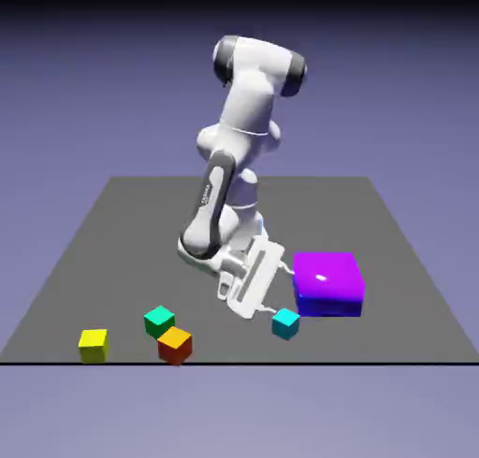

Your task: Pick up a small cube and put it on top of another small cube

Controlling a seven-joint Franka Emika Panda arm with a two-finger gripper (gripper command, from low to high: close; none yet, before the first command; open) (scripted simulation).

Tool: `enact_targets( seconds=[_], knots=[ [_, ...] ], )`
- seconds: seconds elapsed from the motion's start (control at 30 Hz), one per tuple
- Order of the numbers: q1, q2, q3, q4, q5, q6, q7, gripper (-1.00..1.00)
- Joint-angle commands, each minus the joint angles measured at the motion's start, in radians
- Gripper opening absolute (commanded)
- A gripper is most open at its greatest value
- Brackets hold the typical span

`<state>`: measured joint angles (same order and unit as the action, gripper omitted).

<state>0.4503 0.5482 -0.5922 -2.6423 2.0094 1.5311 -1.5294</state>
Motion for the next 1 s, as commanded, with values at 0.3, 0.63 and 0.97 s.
enact_targets(
  seconds=[0.3, 0.63, 0.97],
  knots=[
    [0.354, 0.291, -0.21, -0.051, 0.377, -0.256, -0.377, 0.0],
    [0.445, 0.381, -0.163, 0.06, 0.574, -0.221, -0.436, -1.0],
    [0.223, 0.194, -0.282, -0.09, 0.471, -0.174, -0.477, -1.0]
  ],
)
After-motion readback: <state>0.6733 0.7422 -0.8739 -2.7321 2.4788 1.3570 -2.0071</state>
